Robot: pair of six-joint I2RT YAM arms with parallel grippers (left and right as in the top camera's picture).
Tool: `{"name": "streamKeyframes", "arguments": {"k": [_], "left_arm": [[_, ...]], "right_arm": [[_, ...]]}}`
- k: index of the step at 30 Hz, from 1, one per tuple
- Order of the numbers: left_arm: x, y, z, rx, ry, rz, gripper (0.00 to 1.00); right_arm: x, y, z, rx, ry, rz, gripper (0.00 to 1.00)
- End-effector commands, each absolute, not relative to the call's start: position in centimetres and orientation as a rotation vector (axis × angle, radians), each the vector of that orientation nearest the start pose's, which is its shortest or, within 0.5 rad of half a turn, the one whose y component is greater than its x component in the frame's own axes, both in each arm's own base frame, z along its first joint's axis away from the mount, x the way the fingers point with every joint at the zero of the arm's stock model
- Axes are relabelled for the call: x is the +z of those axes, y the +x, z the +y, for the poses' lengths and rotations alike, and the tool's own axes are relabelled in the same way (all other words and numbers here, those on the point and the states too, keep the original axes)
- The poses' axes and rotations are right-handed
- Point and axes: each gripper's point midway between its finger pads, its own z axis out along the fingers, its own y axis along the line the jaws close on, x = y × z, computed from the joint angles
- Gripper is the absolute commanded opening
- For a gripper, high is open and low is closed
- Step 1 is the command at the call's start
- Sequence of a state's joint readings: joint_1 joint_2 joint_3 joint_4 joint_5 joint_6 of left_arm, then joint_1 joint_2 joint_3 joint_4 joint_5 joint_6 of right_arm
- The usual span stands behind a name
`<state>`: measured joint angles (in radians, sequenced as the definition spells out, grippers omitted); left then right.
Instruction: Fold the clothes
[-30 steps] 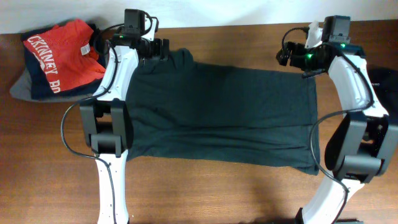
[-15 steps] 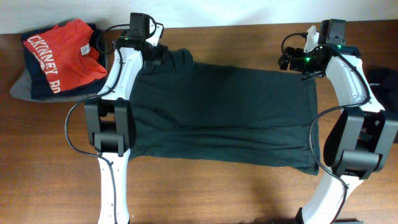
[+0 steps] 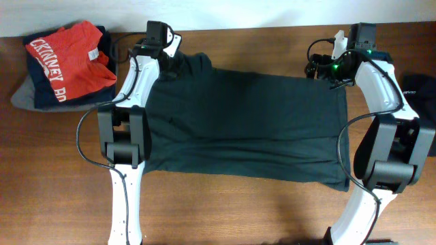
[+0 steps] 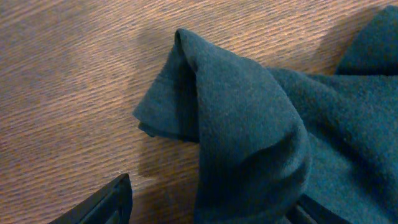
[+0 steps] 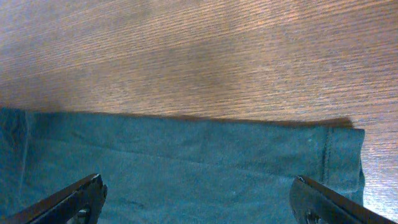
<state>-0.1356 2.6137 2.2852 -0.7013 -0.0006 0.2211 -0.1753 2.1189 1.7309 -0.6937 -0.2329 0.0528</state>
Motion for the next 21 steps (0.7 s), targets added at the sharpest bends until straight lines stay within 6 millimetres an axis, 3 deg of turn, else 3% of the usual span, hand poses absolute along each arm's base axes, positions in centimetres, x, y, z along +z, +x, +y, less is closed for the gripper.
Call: {"name": "streamKeyframes", "arguments": {"k": [1, 7, 11, 17, 19, 21], "left_arm": [[0.5, 62.3, -8.0, 0.077, 0.478, 2.56, 0.65], [0.6, 62.4, -8.1, 0.076, 0.472, 2.554, 0.5], [0.6, 62.5, -8.1, 0.069, 0.447, 2.556, 0.5], [0.6, 62.5, -8.1, 0.068, 0.442, 2.557, 0.5], [0.6, 62.5, -8.1, 0.068, 0.442, 2.557, 0.59], [0.6, 62.5, -8.1, 0.068, 0.442, 2.557, 0.59]], "right_arm": [[8.5, 52.3, -6.0, 0.211, 0.232, 2.619, 0.99], [8.9, 53.2, -7.1, 0.141, 0.241, 2.578, 1.0], [8.6, 54.2, -8.0, 0.088, 0.263, 2.543, 1.0], [5.0, 53.5, -10.5, 0.0, 0.339, 2.606, 1.0], [3.8, 53.0, -11.2, -0.003, 0.363, 2.631, 0.99], [3.0, 52.7, -12.1, -0.016, 0.387, 2.646, 0.99]]}}
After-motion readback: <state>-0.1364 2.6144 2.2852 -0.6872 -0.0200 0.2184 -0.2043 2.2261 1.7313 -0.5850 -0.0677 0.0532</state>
